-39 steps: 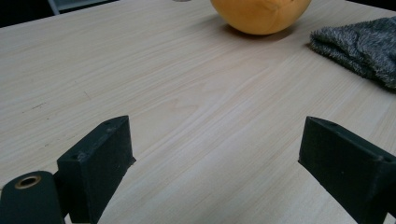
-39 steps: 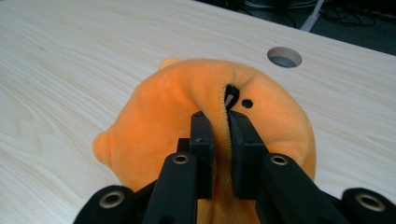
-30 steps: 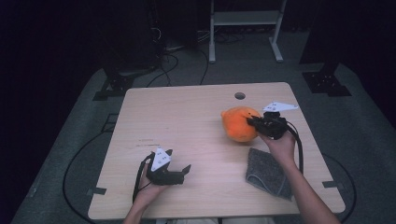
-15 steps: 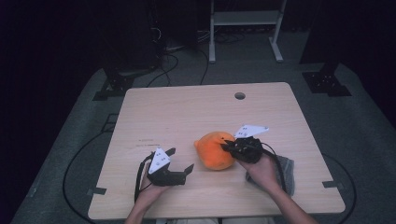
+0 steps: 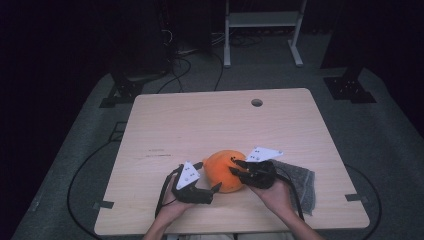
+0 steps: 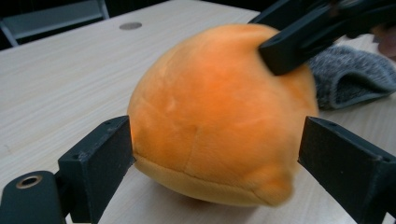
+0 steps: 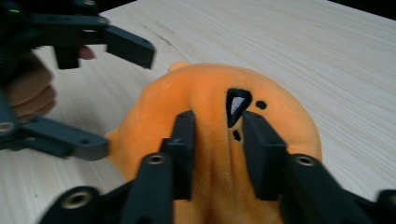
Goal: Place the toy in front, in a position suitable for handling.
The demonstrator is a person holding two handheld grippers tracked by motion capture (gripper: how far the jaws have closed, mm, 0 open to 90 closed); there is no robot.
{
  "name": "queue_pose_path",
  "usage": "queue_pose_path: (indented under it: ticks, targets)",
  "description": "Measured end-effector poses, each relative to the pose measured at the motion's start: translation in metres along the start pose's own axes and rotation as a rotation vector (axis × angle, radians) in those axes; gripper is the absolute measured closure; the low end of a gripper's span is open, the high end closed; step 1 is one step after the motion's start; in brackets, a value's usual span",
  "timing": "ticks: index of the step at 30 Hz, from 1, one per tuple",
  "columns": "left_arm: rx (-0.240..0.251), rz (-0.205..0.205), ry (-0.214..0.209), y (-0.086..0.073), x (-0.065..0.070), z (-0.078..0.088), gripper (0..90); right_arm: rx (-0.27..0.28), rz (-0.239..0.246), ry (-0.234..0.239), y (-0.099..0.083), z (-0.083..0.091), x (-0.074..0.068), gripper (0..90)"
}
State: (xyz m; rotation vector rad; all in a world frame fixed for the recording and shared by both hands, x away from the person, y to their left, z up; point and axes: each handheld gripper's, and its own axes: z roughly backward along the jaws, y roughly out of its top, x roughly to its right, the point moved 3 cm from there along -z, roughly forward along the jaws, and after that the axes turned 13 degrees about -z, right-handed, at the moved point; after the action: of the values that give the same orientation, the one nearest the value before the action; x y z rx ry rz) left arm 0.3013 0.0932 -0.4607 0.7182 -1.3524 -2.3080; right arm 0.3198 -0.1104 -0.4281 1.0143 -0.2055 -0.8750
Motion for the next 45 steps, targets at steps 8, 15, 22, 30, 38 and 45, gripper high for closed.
queue_pose_path:
  ticks: [8, 15, 22, 30, 38, 45]
  targets:
    - [-0.023, -0.023, -0.023, 0.000, 0.006, -0.008, 9.3, 0.053, 0.041, 0.058, -0.001, 0.034, 0.016, 42.8]
    - [-0.030, -0.021, -0.024, -0.002, 0.005, -0.010, 9.3, 0.037, 0.000, 0.000, -0.015, 0.057, 0.056, 40.5]
    - [0.025, -0.009, -0.023, 0.005, 0.003, -0.002, 9.3, -0.059, -0.056, -0.078, -0.041, 0.056, 0.093, 39.7]
    - [0.051, 0.034, -0.034, 0.009, -0.007, -0.004, 9.3, -0.167, -0.066, -0.151, -0.058, 0.043, 0.114, 41.2]
    - [-0.010, 0.006, -0.066, 0.007, -0.001, -0.013, 9.3, -0.228, -0.034, -0.148, -0.069, 0.033, 0.114, 54.7]
    - [-0.036, -0.014, -0.079, 0.003, -0.004, -0.020, 17.8, -0.232, -0.013, -0.135, -0.071, 0.035, 0.110, 78.6]
